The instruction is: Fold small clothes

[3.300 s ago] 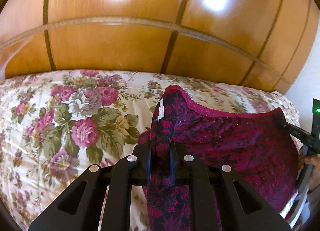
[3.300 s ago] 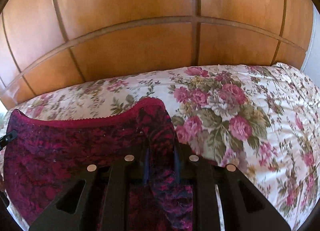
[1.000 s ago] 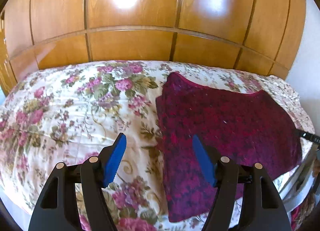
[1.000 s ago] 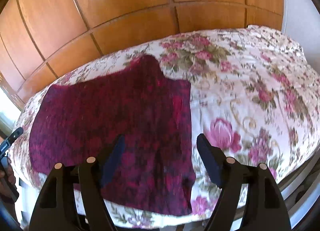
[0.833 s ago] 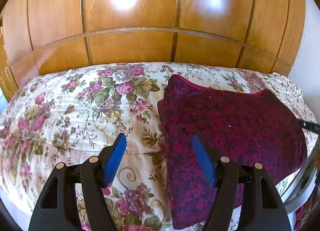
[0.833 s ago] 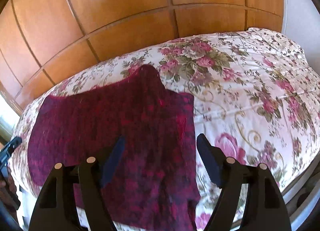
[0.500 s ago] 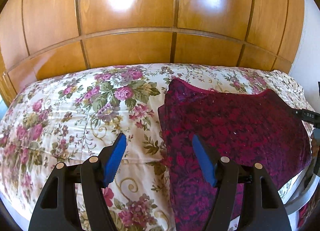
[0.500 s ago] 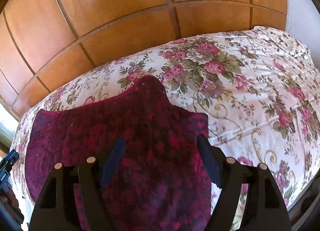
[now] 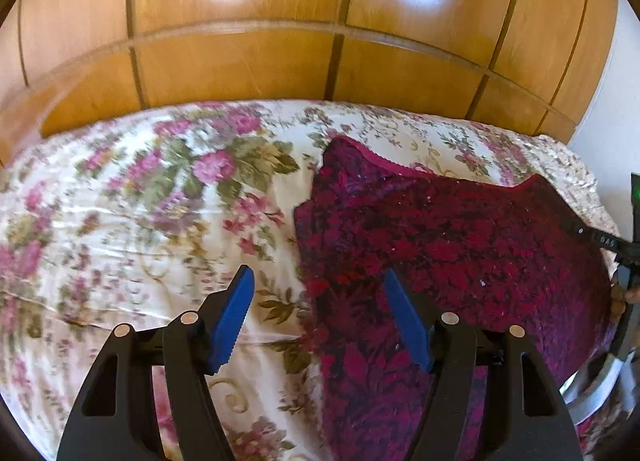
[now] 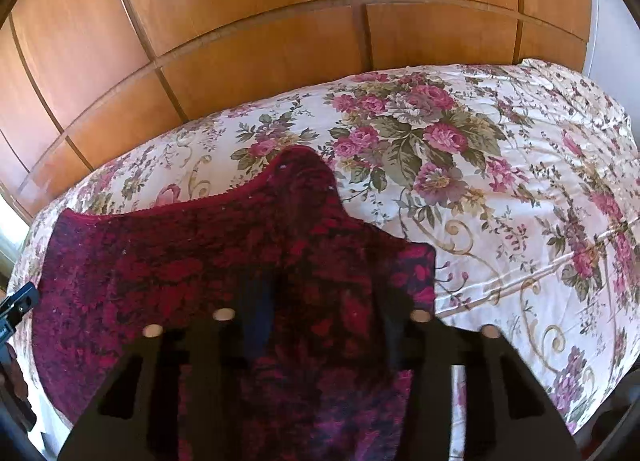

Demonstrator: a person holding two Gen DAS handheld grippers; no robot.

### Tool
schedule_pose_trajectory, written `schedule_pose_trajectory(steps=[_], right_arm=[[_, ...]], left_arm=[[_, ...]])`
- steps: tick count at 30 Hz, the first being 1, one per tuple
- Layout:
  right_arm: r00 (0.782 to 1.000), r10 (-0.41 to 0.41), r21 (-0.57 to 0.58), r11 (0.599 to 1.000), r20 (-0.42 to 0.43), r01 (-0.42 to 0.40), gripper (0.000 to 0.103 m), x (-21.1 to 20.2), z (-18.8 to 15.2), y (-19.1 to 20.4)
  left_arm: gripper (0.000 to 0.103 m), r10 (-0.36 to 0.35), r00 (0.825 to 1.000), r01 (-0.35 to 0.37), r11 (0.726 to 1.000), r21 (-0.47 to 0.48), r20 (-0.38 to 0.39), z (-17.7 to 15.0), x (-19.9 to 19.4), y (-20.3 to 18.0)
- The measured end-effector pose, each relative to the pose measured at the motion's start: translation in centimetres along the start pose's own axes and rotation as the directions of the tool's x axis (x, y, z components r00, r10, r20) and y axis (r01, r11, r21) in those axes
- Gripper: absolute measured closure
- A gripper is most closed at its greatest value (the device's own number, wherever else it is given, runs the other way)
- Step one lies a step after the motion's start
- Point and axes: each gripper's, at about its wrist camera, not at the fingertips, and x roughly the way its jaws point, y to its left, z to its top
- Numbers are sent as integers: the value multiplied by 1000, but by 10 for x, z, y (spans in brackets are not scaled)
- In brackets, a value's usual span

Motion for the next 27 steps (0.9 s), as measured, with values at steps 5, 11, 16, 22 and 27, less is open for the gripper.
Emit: schedule_pose_trajectory(steps=[5,11,16,22,27], right_arm=[[1000,-7,-3,1000,7,7,80,-1,0,-3],[999,-11,-13,1000,50,12,87,-10,6,0],[997,-29,-15,999,76,30,87,-10,15,3],[999,-48,70,996,-3,48,83,33,5,-15],[998,-55,42,998,3,55,77,33,3,-13]], left_arm=[[64,-117,991,112,991,-78,-62,5,26,7],[90,-165,986,164,979,-120,6,14,17,10],[90,-121,993,122,986,-114,17,22,25,9],[85,-95,995,90,977,-191,-16,2,54,21],[46,-6,1000,3,969,-249,-11,5,38,28]])
